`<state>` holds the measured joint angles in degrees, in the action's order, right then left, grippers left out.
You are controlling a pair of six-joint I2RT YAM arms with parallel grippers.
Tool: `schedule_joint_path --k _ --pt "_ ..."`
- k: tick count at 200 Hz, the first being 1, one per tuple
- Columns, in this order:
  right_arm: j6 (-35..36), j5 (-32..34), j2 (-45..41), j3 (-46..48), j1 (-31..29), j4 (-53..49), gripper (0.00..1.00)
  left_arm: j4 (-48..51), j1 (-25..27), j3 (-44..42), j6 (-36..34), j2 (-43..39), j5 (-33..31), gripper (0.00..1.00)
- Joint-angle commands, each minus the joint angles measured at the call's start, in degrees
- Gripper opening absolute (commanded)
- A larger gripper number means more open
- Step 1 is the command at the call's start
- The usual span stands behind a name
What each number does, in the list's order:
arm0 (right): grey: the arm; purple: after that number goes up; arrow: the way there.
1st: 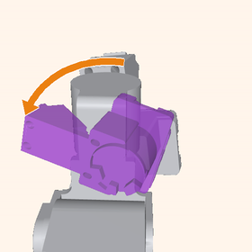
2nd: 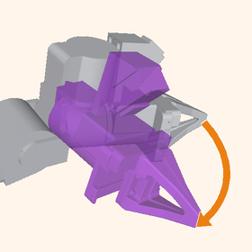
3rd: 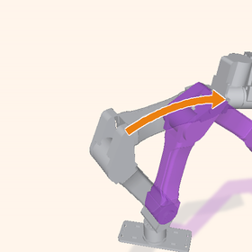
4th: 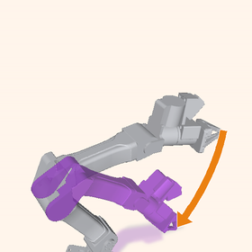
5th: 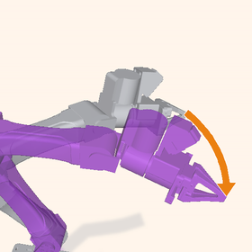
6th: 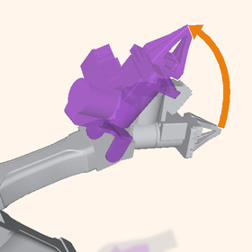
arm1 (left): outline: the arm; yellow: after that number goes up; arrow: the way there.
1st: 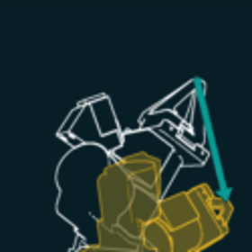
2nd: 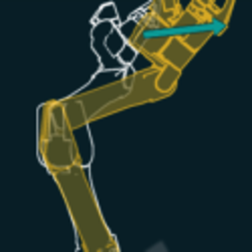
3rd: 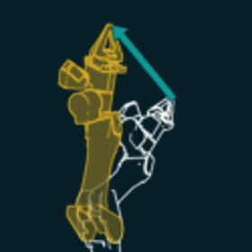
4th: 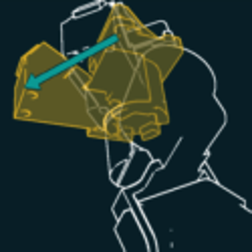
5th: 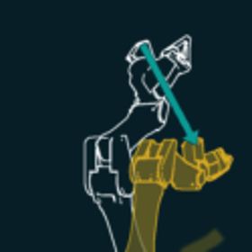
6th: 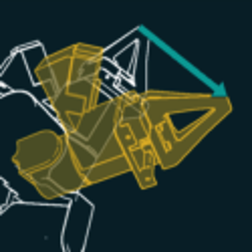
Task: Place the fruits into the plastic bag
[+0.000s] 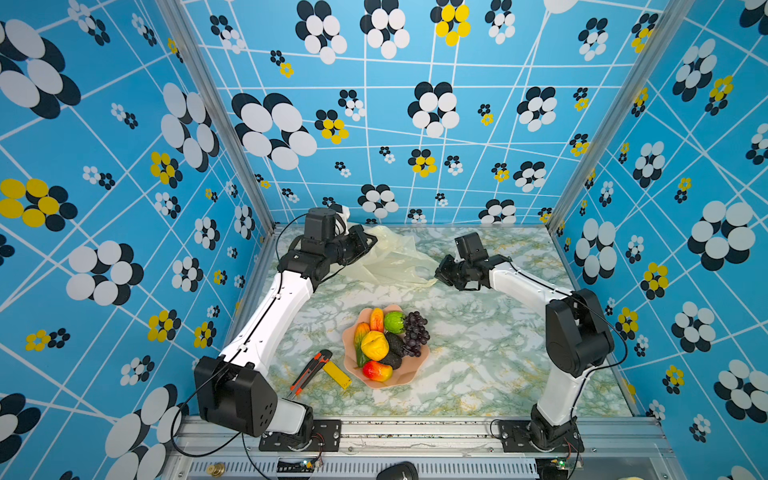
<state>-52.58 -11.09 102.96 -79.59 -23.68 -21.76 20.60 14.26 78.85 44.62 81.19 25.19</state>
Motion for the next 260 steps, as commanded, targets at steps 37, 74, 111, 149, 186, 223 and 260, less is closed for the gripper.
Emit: schedule_joint_path --k 37,74,111,149,186,223,260 --pt "8.13 17.27 -16.44 -6.98 -0.84 -15.25 0.00 21.89 -0.70 9.55 -10.56 -0.50 -20.15 0.00" --pt "17.66 20.10 -11.52 -31.28 -1.40 -15.11 0.00 19.90 1.02 30.12 -10.30 9.72 -18.43 0.00" --pt "37.72 29.03 -5.25 -64.44 -9.04 -15.66 0.00 16.26 4.34 56.31 -11.59 17.46 -17.46 0.00" --pt "55.26 37.37 -13.59 -56.00 -21.46 -3.71 0.00 3.73 12.33 42.68 -22.26 5.65 -27.76 0.00" --pt "42.24 39.01 -25.13 -14.66 -19.03 -0.31 0.00 8.43 11.94 12.10 -18.44 -4.57 -39.52 0.00" --pt "21.73 26.49 -26.42 4.37 -16.31 -6.41 0.00 15.84 2.11 -6.52 -4.46 -2.99 -19.99 0.00" --pt "23.82 26.40 -25.70 -0.28 -14.87 -3.78 0.00 16.77 0.92 -1.72 -5.78 -3.18 -19.31 0.00"
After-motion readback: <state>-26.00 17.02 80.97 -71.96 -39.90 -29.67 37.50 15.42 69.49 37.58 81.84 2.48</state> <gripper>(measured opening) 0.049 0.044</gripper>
